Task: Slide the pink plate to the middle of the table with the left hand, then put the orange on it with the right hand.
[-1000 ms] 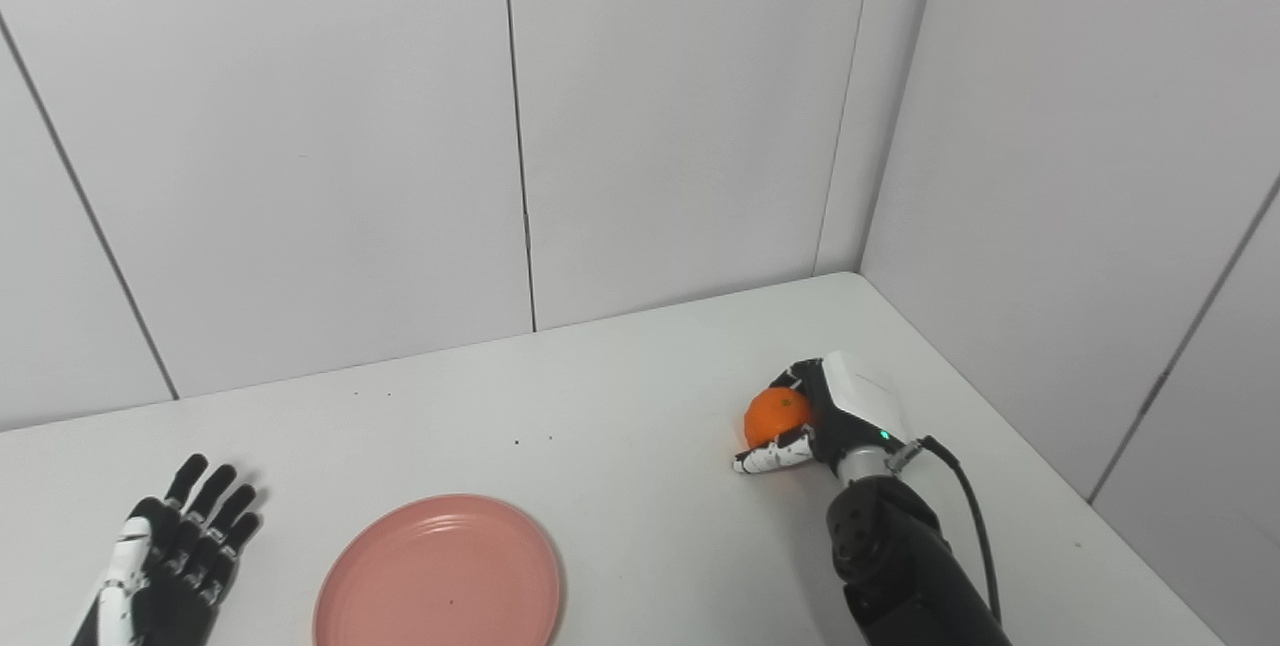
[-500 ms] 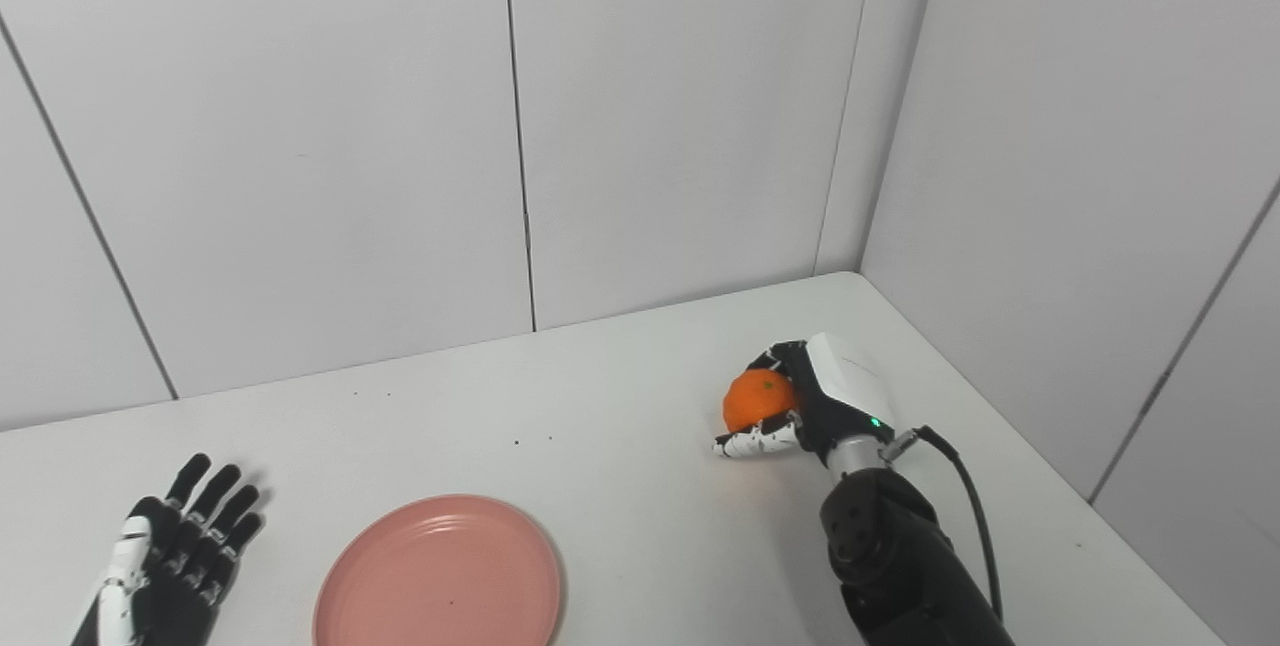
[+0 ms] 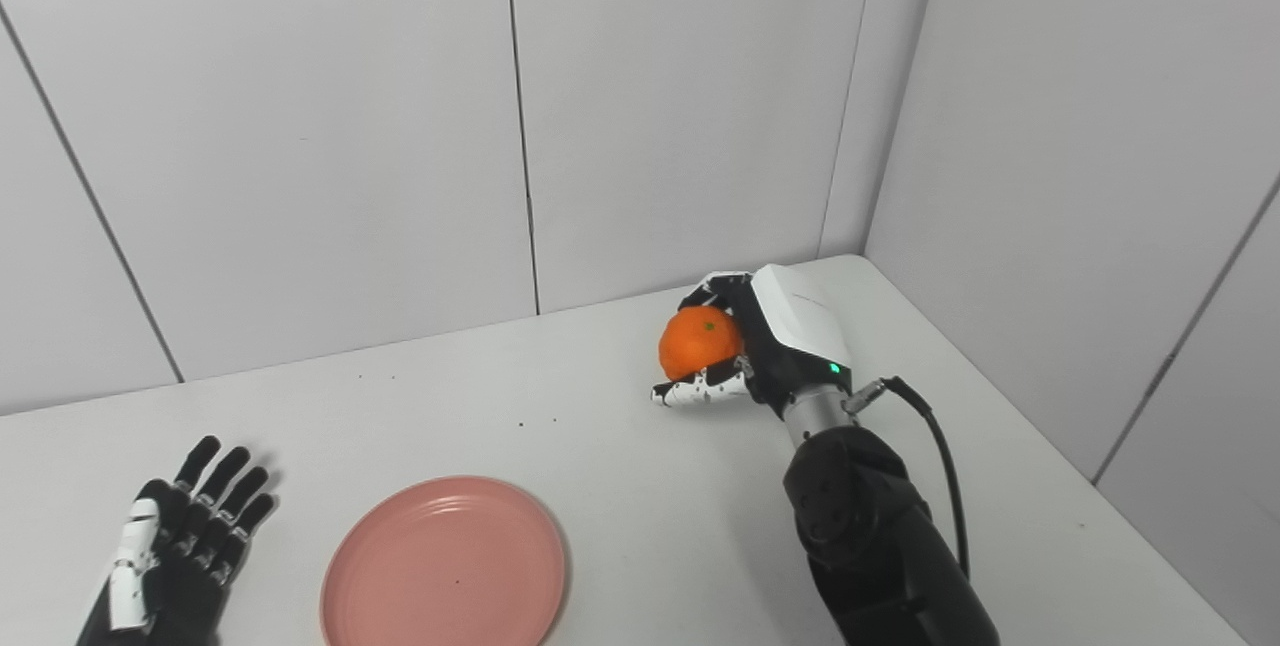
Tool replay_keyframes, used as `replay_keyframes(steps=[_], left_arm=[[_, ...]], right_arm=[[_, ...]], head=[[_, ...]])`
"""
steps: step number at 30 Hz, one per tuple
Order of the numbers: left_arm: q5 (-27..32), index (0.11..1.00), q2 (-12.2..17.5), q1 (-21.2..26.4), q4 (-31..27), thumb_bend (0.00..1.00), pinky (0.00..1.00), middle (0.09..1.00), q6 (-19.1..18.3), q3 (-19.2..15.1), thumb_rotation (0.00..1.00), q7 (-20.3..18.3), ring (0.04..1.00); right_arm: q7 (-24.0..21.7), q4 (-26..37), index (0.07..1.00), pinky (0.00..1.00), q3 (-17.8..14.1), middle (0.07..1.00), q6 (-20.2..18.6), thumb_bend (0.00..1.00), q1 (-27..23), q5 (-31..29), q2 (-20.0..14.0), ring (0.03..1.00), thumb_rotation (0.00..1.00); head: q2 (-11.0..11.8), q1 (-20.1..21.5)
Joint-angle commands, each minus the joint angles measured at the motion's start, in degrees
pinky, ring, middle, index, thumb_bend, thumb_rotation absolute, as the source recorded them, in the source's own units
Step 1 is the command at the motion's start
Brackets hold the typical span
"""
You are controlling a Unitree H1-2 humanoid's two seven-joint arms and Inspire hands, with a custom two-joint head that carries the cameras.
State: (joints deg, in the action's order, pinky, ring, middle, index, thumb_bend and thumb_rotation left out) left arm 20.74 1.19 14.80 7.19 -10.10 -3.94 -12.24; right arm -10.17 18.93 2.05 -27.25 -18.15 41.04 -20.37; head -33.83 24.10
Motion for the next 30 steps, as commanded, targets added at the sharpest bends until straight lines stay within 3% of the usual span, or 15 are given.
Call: replay_keyframes(steps=[1, 2, 7, 15, 23, 30], left_arm=[[-1.3, 0.914, -0.6, -1.1, 0.2, 0.35, 0.92, 0.919, 0.1, 0.9, 1.0, 0.5, 0.906], [-2.2, 0.914, -1.1, -1.4, -0.4, 0.35, 0.92, 0.919, 0.2, 1.4, 1.0, 1.1, 0.906], [-5.9, 0.897, -3.3, -2.4, -3.6, 0.38, 0.89, 0.903, -1.1, 3.3, 1.0, 4.4, 0.892], [-9.4, 0.914, -5.0, -2.4, -5.0, 0.38, 0.89, 0.911, -1.2, 5.9, 1.0, 5.8, 0.893], [-11.2, 0.906, -7.0, -1.8, -5.7, 0.4, 0.88, 0.899, -2.4, 7.0, 1.0, 8.0, 0.886], [-12.3, 0.903, -8.1, -1.3, -5.4, 0.42, 0.87, 0.897, -2.6, 7.3, 1.0, 8.8, 0.884]], right_arm=[[0.1, 2.5, 0.485, 0.36, 0.7, 0.496, 1.1, 0.52, -2.5, 0.7, -0.1, 0.432, 0.14], [-0.2, 2.8, 0.485, 0.36, 1.6, 0.496, 1.6, 0.52, -2.7, 0.6, 0.2, 0.433, 0.14], [-0.5, 3.2, 0.485, 0.34, 5.5, 0.476, 3.3, 0.52, -3.6, 0.1, 2.0, 0.411, 0.13], [-0.6, 2.1, 0.485, 0.3, 10.0, 0.468, 5.0, 0.52, -4.5, -0.9, 6.0, 0.386, 0.13], [-2.3, 1.8, 0.485, 0.31, 14.0, 0.478, 5.3, 0.52, -5.2, -0.2, 8.3, 0.398, 0.14], [-3.0, -0.1, 0.485, 0.31, 17.6, 0.474, 7.0, 0.52, -5.0, -0.1, 9.6, 0.396, 0.14]], head=[[0.0, -0.1], [-0.5, -2.9], [-2.3, -9.3], [-4.3, -17.9], [-6.1, -24.3], [-6.9, -26.8]])
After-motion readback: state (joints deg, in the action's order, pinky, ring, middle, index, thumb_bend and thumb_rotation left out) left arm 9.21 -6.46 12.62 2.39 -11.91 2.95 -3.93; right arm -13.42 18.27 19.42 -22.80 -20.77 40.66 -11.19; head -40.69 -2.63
